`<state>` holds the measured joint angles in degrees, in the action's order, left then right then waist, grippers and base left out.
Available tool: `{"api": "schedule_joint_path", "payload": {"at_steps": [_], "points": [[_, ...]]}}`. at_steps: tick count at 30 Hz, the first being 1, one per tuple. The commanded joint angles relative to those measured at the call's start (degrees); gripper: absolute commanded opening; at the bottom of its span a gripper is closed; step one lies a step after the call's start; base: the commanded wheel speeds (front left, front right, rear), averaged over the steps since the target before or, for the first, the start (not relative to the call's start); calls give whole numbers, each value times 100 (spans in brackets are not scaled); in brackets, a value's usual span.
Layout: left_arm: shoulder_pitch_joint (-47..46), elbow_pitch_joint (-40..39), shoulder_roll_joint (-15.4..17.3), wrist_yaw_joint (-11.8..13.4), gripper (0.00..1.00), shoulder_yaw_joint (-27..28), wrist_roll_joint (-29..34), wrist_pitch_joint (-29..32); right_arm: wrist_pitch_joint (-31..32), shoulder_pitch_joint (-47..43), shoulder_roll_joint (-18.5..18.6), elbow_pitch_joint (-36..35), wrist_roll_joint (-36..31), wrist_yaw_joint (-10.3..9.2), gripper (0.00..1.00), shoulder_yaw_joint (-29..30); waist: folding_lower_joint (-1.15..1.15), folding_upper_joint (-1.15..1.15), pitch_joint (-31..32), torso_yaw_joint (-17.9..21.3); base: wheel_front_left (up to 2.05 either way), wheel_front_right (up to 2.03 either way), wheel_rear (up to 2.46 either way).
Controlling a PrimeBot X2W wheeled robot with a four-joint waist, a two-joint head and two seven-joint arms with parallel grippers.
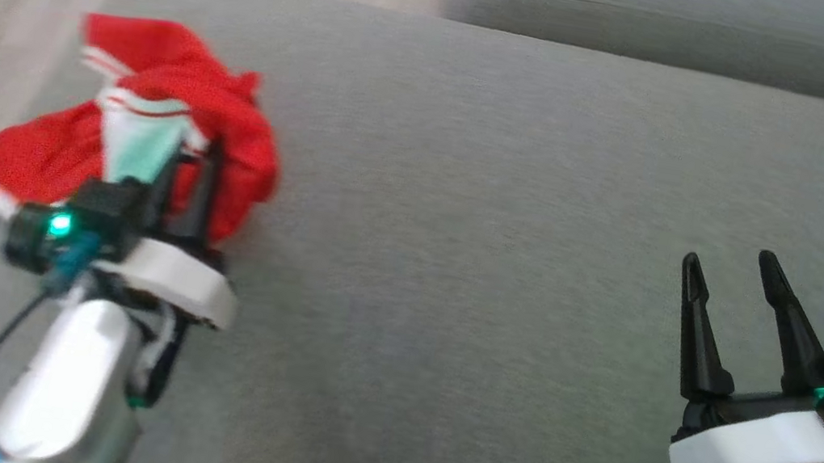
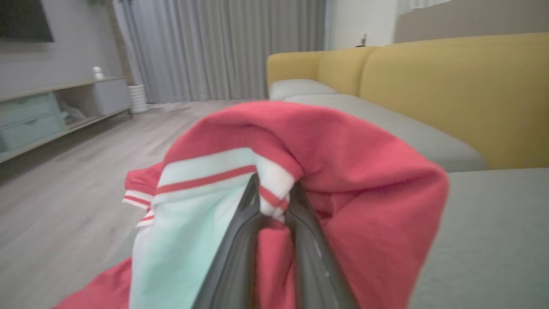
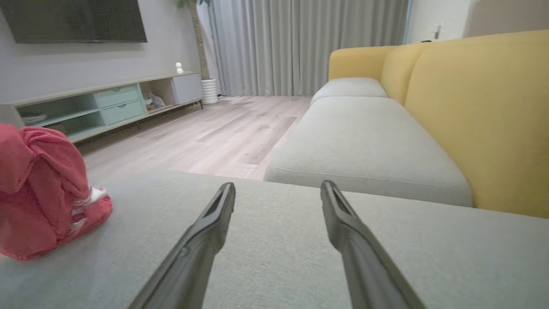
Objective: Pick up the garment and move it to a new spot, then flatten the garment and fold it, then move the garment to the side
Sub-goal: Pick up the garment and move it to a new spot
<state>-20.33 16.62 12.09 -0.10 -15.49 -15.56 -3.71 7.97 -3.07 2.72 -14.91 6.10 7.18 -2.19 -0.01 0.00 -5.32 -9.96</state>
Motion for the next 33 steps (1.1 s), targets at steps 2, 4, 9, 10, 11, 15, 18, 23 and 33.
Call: {"api": "schedule_joint_path", "payload": {"at_steps": [2,4,9,10,11,15,18,23,33], "points": [[-278,-362,-49,-111,0,-127,102,171,-117,183,20,-143,112,31,100,-127,1,0,-163,965,0,0,0],[-385,-388,-177,-203,0,-385,184,274,-168,199,19,-122,188,31,100,-121,1,0,-271,1317,0,0,0],[-648,-239,-463,-422,0,-956,325,412,-288,222,18,-52,348,31,100,-86,1,0,-523,1943,0,0,0],[-696,-165,-532,-474,0,-1119,351,431,-316,218,17,-24,384,31,100,-58,1,0,-571,2054,0,0,0],[-730,-87,-585,-516,0,-1272,371,452,-345,223,17,2,420,31,100,-54,1,0,-632,2185,0,0,0],[-778,295,-757,-649,0,-1911,350,439,-458,235,17,116,552,31,100,11,1,0,-776,2497,0,0,0],[-730,584,-828,-698,0,-2344,244,380,-516,247,17,188,614,31,100,34,1,0,-799,2580,0,0,0],[-685,954,-873,-720,85,-2715,103,110,-548,242,16,273,644,31,100,79,1,0,-692,2426,0,0,0],[-317,729,-586,-109,100,-2147,-174,-696,-381,110,16,270,533,31,100,160,1,0,-138,1454,0,0,0]]}}
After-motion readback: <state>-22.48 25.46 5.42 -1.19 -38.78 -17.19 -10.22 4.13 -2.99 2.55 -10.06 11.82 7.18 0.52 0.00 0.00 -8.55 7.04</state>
